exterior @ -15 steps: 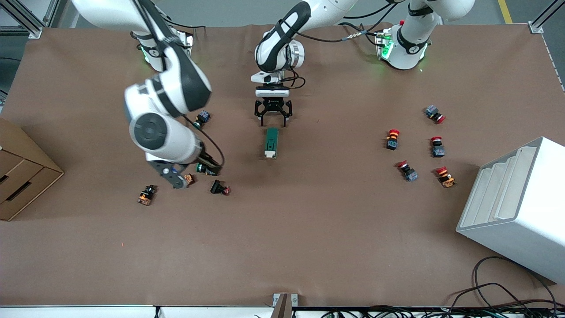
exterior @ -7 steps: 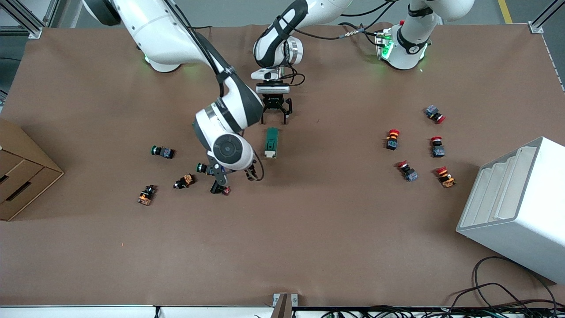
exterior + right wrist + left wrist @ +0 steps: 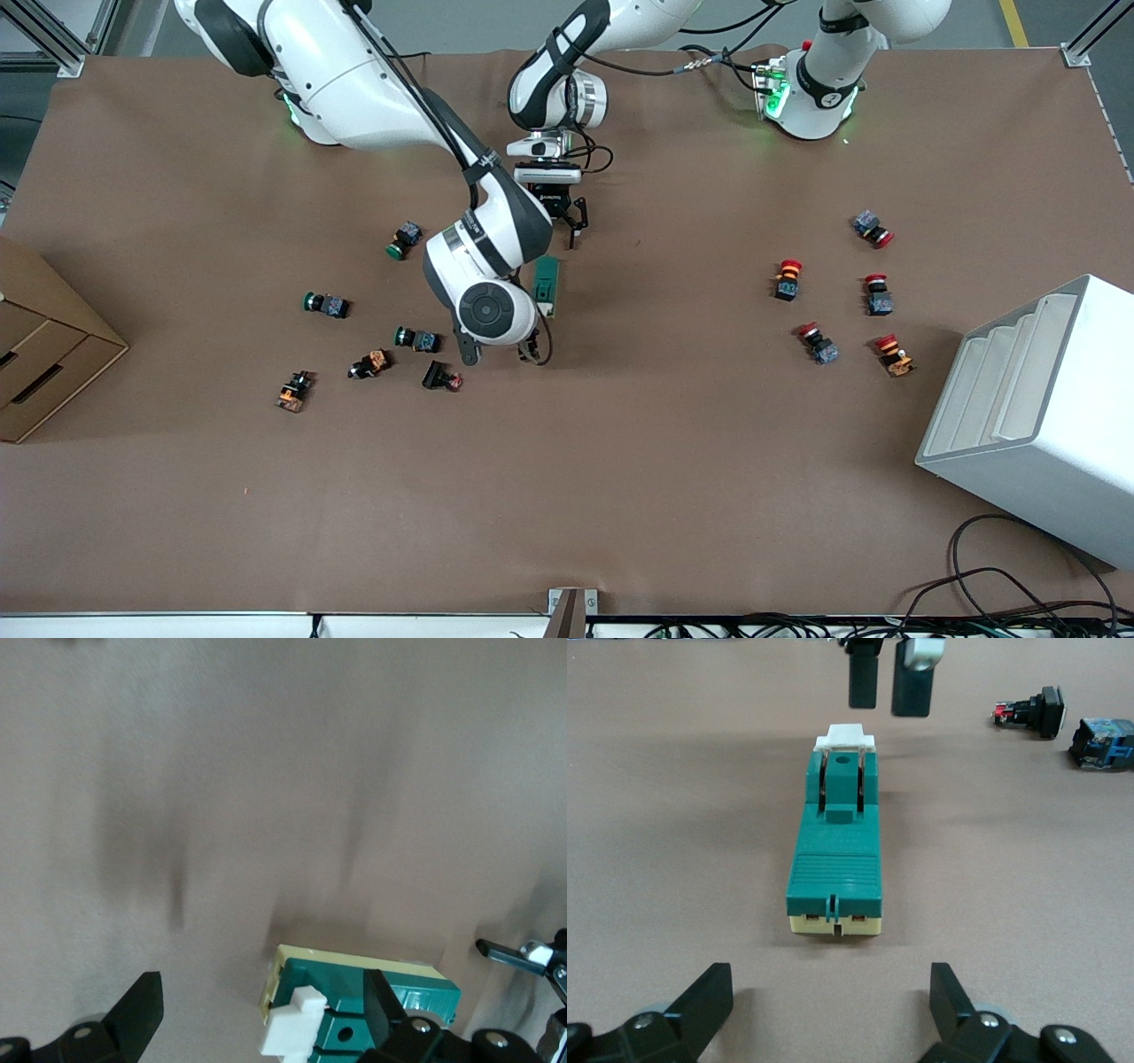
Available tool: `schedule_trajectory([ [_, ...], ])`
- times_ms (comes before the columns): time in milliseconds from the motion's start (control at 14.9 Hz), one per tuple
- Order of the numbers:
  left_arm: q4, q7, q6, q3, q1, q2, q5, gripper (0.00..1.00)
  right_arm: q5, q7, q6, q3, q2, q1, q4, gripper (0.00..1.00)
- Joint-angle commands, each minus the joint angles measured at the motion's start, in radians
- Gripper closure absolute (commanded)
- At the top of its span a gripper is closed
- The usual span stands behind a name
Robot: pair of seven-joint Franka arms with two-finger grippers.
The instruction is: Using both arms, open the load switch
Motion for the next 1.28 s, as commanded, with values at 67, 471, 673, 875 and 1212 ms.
schedule_trajectory([
  [67,0.017,-0.034,-0.01,0.005,-0.004,0.058,0.018,0.01,0.023,0.026,-0.013,-0.008,0.034,0.052,0.015,0.0],
  [471,0.013,-0.074,-0.021,0.005,-0.019,0.058,0.018,0.0,0.02,0.028,-0.147,-0.008,0.027,0.061,0.018,0.0],
  [673,0.017,-0.073,-0.041,0.005,-0.019,0.063,0.018,0.0,0.022,0.028,-0.182,-0.008,0.016,0.061,0.024,0.0],
  [875,0.017,-0.073,-0.047,0.003,-0.019,0.064,0.016,0.0,0.025,0.028,-0.245,-0.006,0.013,0.061,0.069,0.0],
  [1212,0.015,-0.066,-0.05,0.005,-0.019,0.066,0.016,0.0,0.025,0.046,-0.312,0.018,0.007,0.06,0.101,0.0],
])
